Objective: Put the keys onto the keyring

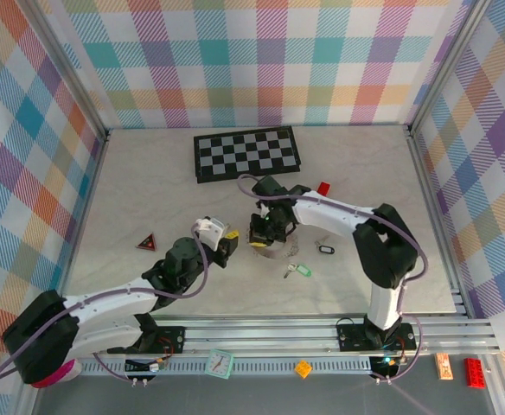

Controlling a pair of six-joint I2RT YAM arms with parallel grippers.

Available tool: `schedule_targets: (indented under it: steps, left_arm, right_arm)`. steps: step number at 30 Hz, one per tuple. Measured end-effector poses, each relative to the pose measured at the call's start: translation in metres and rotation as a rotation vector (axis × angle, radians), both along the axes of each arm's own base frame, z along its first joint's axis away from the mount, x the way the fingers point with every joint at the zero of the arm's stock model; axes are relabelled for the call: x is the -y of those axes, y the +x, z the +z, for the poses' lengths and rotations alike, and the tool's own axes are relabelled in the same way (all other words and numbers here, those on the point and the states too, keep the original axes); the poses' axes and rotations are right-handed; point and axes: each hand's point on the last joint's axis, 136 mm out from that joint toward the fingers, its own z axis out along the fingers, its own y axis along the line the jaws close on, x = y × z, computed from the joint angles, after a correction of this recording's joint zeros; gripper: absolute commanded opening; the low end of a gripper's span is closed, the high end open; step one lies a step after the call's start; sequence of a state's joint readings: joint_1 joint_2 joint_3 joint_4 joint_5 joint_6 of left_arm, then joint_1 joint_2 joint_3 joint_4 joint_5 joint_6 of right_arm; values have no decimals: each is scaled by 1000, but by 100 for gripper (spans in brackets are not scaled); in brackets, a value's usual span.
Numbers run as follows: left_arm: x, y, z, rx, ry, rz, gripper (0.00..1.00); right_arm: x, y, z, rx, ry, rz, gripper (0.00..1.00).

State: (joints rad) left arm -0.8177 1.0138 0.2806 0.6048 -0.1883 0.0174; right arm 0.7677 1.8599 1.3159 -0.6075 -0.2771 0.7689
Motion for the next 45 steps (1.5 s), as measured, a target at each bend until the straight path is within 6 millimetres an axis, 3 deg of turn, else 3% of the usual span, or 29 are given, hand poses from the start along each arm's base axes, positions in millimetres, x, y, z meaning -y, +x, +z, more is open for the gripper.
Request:
schedule_targets:
  steps: [3,7,12,15,21,25,30,34,36,38,40,45]
  left_arm:
    - [-10,1,7,-5,-31,52,35]
    - [-19,2,5,-31,-38,96,36]
    - [-24,2,-5,-77,-34,129,36]
    - [-23,2,-11,-107,-36,136,36]
    - [-23,2,-19,-146,-44,147,35]
    - [-23,2,-20,-151,-49,145,35]
    - [-25,2,-15,-140,-60,152,35]
    - [-31,3,-6,-120,-82,172,36]
    - [-36,4,-3,-111,-90,189,36]
    - [-43,6,2,-98,-104,210,36]
    - [-51,8,5,-86,-117,234,36]
    - [-68,13,8,-69,-135,285,36]
  right_arm:
    - [-6,2,-8,22,-14,47,36]
    - [-1,6,-8,78,-44,96,44]
    - [16,4,7,175,-76,162,41]
    - [32,-7,10,195,-102,193,38]
    - [51,-32,-14,110,-125,175,38]
    - [53,-33,-19,135,-115,186,39]
    - [52,-19,17,401,-53,333,41]
    - [43,-7,60,738,29,526,42]
    - [40,-9,69,879,51,649,43]
    - [40,-17,62,994,56,814,43]
    - [43,-33,43,1064,44,1007,42]
    - [54,-57,1,1109,0,1349,38]
